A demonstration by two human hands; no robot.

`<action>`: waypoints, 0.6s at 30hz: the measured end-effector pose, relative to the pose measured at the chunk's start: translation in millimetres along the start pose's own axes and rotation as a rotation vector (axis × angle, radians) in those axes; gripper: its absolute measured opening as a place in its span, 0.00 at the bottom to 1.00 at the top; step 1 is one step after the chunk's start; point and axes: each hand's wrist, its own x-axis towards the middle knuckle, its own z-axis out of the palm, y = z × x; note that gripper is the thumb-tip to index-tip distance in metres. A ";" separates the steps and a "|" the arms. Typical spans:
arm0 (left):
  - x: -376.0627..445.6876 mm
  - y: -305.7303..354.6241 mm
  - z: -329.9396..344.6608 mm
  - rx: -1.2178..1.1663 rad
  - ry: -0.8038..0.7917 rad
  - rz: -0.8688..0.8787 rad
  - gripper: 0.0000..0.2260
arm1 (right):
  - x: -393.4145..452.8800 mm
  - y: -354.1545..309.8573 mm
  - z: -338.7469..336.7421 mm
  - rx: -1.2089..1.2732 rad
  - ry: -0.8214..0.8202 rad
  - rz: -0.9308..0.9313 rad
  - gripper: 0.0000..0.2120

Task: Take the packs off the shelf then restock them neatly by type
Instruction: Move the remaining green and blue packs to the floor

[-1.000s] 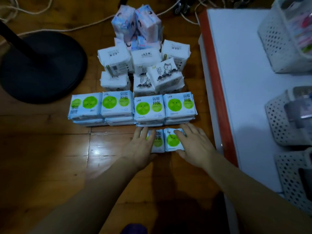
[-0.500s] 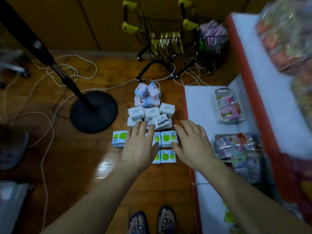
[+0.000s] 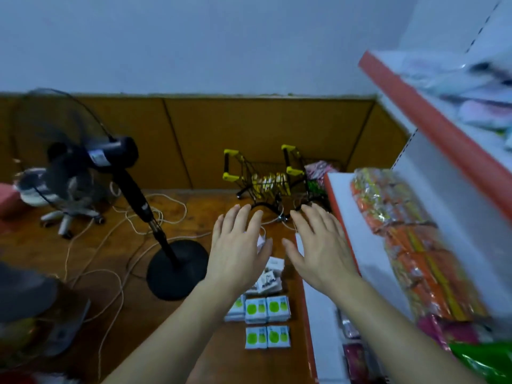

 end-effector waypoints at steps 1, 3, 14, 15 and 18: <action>2.5 6.2 -12.1 0.001 0.012 0.006 0.27 | 0.2 -0.5 -13.1 0.001 0.014 0.004 0.31; 8.3 19.6 -37.0 -0.003 0.046 0.035 0.26 | -0.7 -1.9 -42.4 0.000 0.053 0.015 0.32; 38.9 90.5 -140.6 -0.114 0.168 0.262 0.26 | -27.4 -11.3 -171.4 -0.142 0.301 0.122 0.31; 40.5 96.4 -148.3 -0.131 0.171 0.283 0.26 | -33.9 -12.2 -180.3 -0.165 0.320 0.147 0.30; 40.2 114.0 -169.4 -0.183 0.168 0.387 0.27 | -58.4 -17.3 -206.8 -0.227 0.380 0.259 0.30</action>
